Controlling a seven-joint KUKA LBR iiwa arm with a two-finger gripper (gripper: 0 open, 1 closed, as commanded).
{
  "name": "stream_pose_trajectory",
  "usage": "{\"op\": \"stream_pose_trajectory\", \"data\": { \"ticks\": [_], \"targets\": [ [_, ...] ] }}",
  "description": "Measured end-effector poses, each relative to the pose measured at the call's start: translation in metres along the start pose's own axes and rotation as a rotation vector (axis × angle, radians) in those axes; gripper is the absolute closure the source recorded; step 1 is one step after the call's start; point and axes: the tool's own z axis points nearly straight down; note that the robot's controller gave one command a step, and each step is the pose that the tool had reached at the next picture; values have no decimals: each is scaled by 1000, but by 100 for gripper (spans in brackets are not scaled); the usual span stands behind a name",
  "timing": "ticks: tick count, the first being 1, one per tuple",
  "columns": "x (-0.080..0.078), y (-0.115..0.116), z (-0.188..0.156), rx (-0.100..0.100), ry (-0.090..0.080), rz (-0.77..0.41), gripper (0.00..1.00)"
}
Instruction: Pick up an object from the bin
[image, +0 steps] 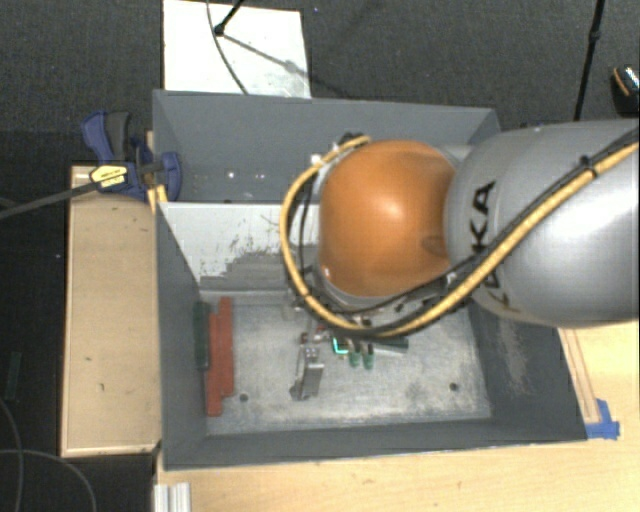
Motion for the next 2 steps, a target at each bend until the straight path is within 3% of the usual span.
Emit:
{"op": "stream_pose_trajectory", "data": {
  "ticks": [1, 2],
  "targets": [
    [0, -64, 175, -1, -9, -66, 0],
    [-32, -158, 127, 4, -13, -171, 0]
  ]
}}
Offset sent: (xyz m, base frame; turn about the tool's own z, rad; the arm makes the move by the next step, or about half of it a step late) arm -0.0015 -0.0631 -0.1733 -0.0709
